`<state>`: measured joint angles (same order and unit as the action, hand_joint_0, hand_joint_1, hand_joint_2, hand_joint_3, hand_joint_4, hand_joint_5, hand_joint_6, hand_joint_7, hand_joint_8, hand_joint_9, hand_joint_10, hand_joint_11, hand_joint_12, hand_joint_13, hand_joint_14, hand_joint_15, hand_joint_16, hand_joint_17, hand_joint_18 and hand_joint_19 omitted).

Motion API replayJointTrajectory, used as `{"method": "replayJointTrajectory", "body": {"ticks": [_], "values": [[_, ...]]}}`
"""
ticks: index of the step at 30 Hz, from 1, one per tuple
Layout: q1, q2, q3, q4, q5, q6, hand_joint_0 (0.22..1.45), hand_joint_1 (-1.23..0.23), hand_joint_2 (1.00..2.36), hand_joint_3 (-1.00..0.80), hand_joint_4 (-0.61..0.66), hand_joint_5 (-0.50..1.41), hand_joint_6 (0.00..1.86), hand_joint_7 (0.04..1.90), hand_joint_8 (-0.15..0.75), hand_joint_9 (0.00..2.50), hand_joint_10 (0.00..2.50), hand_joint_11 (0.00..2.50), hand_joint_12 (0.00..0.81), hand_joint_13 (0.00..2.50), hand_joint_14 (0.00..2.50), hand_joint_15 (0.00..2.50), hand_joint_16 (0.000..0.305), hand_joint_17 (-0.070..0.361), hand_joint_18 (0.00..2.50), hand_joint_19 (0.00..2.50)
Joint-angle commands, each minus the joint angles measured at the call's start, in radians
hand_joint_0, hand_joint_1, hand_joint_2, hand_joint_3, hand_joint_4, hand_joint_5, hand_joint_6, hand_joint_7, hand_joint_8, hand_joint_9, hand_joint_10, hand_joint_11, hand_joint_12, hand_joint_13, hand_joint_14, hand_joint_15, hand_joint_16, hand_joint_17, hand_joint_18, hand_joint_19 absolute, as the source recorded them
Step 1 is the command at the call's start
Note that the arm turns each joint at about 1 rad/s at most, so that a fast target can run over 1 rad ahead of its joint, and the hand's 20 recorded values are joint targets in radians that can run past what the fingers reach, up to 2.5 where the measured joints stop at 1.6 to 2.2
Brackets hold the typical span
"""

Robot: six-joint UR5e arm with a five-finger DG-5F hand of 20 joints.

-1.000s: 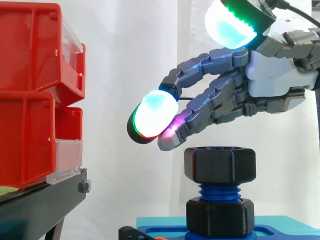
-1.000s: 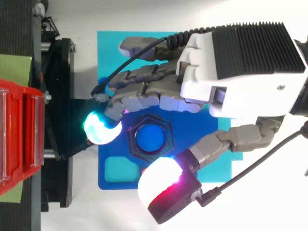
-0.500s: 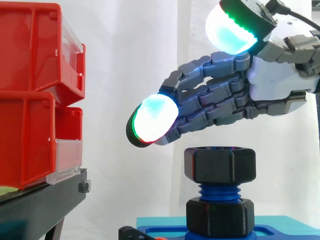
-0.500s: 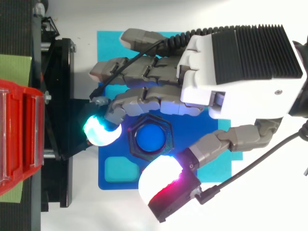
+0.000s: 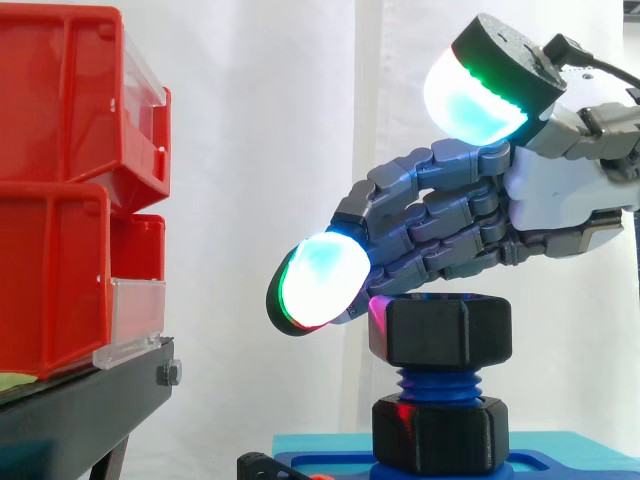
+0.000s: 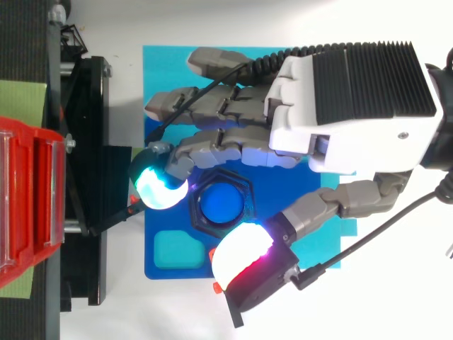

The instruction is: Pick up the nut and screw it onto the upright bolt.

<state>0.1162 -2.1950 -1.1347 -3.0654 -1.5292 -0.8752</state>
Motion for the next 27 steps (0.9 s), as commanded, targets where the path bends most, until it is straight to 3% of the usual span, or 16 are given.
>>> {"method": "replayJointTrajectory", "body": {"ticks": [1,10,27], "values": [[-0.003,0.000,0.000,-0.003,0.000,-0.002,0.41,-0.15,1.00,-0.50,0.09,-0.24,0.50,0.57,0.180,0.00,0.00,0.00,0.339,0.00,0.00,0.00,0.051,0.114,0.00,0.00],[-0.006,0.000,0.000,-0.003,0.000,-0.021,0.42,-0.24,1.00,-0.50,0.07,-0.25,0.50,0.55,0.185,0.00,0.00,0.00,0.243,0.00,0.00,0.00,0.030,0.067,0.00,0.00],[-0.010,0.000,0.000,-0.021,0.000,-0.027,0.41,-0.31,1.00,-0.50,0.12,-0.23,0.50,0.57,0.232,0.19,0.00,0.00,0.217,0.02,0.00,0.00,0.025,0.057,0.00,0.00]]}}
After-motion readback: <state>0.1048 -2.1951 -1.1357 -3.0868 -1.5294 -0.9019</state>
